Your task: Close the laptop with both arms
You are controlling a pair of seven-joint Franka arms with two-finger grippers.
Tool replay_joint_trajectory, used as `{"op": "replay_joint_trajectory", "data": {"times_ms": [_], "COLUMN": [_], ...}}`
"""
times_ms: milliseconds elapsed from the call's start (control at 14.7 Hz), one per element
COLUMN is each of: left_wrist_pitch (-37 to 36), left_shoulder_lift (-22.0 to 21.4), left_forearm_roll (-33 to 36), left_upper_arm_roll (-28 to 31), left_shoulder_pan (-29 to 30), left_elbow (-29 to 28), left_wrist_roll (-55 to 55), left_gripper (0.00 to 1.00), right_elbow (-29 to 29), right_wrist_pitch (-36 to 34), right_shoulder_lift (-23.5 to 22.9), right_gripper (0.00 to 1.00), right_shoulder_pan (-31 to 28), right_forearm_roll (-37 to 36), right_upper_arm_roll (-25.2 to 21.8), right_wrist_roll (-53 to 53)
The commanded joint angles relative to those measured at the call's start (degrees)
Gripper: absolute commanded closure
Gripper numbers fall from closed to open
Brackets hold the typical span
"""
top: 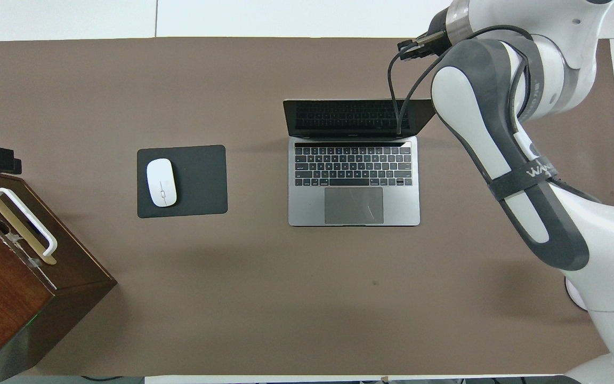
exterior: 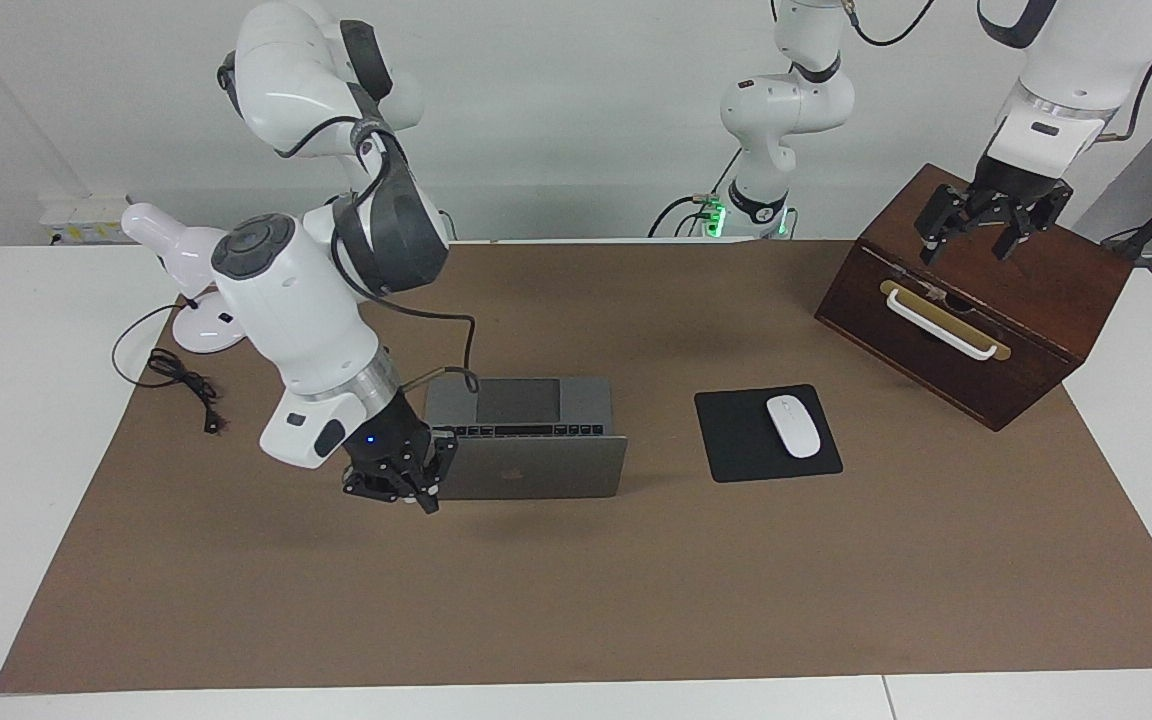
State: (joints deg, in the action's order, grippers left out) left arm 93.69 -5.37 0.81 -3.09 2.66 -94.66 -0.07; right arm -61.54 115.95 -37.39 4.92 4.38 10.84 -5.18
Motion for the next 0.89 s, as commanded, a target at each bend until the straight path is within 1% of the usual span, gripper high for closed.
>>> {"op": "replay_joint_trajectory", "data": {"times_ms": [0, 205, 273, 341, 410, 478, 546, 683, 819], "left_wrist_pitch": [3.8, 4.7, 5.3, 6.2, 7.5, 9.3, 11.3, 12.5, 12.9], "left_shoulder_lift": [-2.3, -3.1, -3.3, -3.4, -3.8, -4.2, -5.3, -5.4, -5.2], "left_forearm_roll": [-0.6, -0.6, -0.6, -0.7, -0.8, -1.3, -2.3, -3.0, -7.6], "left_upper_arm_roll": [0.0, -0.3, -0.3, -0.4, -0.4, -0.4, -0.4, -0.4, -0.4], "left_shoulder_pan": [-0.3, -0.8, -1.3, -2.5, -4.3, -5.9, -7.7, -11.1, -11.8], "left_elbow": [-3.7, -5.9, -6.5, -7.0, -8.0, -9.7, -11.8, -12.8, -12.8], "left_wrist_roll": [-0.3, -0.3, -0.4, -0.4, -0.5, -1.1, -3.3, -7.5, -9.1], "left_gripper": [0.0, 0.0, 0.02, 0.34, 0.66, 0.9, 1.0, 1.0, 1.0], "right_elbow": [0.7, 0.5, 0.5, 0.0, -0.8, -1.1, -1.4, -2.9, -4.6], "right_wrist_pitch": [2.3, 3.2, 3.2, 3.3, 3.3, 3.4, 3.6, 3.7, 3.6], "right_shoulder_lift": [-1.8, -1.8, -1.9, -1.9, -1.8, -1.8, -1.7, -1.5, -1.1], "right_gripper": [1.0, 1.0, 1.0, 1.0, 1.0, 1.0, 1.0, 1.0, 1.0], "right_shoulder_pan": [-0.5, -1.0, -1.1, -1.1, -1.1, -1.1, -0.8, -0.5, 0.3], "right_forearm_roll": [0.6, 1.9, 4.5, 7.8, 8.8, 8.6, 8.5, 7.1, 3.7], "right_upper_arm_roll": [0.7, 0.7, 0.7, 0.6, 0.6, 0.6, 0.5, 0.4, 0.4], "right_wrist_roll": [1.1, 2.8, 3.1, 3.6, 4.0, 4.0, 4.0, 4.0, 4.0]}}
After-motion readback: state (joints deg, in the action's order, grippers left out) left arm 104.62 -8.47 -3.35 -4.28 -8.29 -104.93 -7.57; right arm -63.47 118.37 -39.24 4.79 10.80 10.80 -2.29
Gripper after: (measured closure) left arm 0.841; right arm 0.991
